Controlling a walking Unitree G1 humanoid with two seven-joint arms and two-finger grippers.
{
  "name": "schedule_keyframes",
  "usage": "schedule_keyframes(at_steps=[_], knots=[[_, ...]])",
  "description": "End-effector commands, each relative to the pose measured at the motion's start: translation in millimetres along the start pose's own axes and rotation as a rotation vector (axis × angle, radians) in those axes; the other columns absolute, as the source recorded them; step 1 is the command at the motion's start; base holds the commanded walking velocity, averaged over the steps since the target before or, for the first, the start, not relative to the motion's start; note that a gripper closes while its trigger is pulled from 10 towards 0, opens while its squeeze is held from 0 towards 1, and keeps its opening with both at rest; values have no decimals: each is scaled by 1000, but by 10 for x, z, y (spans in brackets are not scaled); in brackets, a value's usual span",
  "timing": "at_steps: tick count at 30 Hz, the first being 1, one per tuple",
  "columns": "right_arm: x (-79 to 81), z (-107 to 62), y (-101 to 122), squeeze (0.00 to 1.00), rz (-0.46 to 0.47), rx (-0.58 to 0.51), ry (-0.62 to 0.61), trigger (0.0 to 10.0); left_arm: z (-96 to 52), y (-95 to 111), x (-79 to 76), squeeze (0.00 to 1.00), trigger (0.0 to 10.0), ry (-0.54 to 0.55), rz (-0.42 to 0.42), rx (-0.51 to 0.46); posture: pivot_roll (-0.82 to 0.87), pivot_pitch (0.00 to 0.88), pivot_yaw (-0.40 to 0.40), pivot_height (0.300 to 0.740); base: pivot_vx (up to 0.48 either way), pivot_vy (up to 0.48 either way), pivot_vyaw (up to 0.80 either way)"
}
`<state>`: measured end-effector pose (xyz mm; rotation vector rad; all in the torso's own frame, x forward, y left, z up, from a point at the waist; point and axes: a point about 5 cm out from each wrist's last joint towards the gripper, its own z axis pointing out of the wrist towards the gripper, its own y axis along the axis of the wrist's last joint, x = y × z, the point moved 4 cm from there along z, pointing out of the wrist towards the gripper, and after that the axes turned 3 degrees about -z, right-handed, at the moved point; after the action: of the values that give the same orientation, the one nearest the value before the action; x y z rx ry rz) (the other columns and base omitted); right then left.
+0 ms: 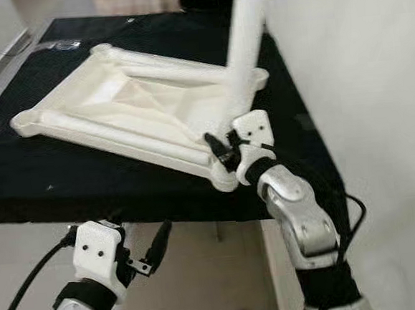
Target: Building children table
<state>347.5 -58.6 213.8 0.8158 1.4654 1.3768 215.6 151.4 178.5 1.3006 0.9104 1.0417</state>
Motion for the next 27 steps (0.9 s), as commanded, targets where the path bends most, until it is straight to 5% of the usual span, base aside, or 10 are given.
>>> schedule_keyframes(at_steps=[1, 3, 4, 5, 6, 7, 21, 22, 23, 27], knots=[[111, 43, -156, 0, -21, 73, -13, 0, 16, -33, -28, 0, 10000, -8, -7, 7, 66, 200, -68, 740, 0, 0, 0], [139, 77, -150, 0, -14, 71, -12, 0, 23, -37, -29, 0, 10000, -9, -7, 7, 66, 200, -68, 740, 0, 0, 0], [177, 132, -109, 0, 3, 49, 8, 7490, 37, -36, -18, 0, 10000, -6, -6, 4, 62, 186, -69, 740, 0, 0, 0], [177, 132, -109, 0, 3, 49, 8, 7490, 37, -36, -18, 0, 10000, -6, -6, 4, 62, 186, -69, 740, 0, 0, 0], [246, 161, -52, 0, 29, 21, 44, 10000, 48, -32, -4, 0, 10000, -3, -6, 1, 62, 186, -69, 740, 0, 0, 0], [311, 173, -33, 1000, 79, 9, 88, 10000, 64, -39, 9, 0, 10000, 0, -5, 0, 52, 172, -67, 740, 0, 0, 0], [-117, -366, -351, 871, 66, 29, 39, 10000, 222, -215, 66, 0, 10000, 36, 41, 54, -2, 136, -45, 740, 0, 0, 0], [-163, -448, -431, 239, 42, 50, 23, 10000, 233, -242, 81, 0, 10000, 46, 51, 62, -10, 130, -41, 740, 0, 0, 0], [-206, -527, -505, 0, 27, 70, 5, 10000, 243, -273, 101, 0, 10000, 59, 58, 72, -13, 125, -39, 740, 0, 0, 0], [-323, -673, -621, 0, -5, 109, -64, 10000, 255, -338, 156, 0, 10000, 96, 66, 91, -15, 113, -35, 740, 0, 0, 0]])
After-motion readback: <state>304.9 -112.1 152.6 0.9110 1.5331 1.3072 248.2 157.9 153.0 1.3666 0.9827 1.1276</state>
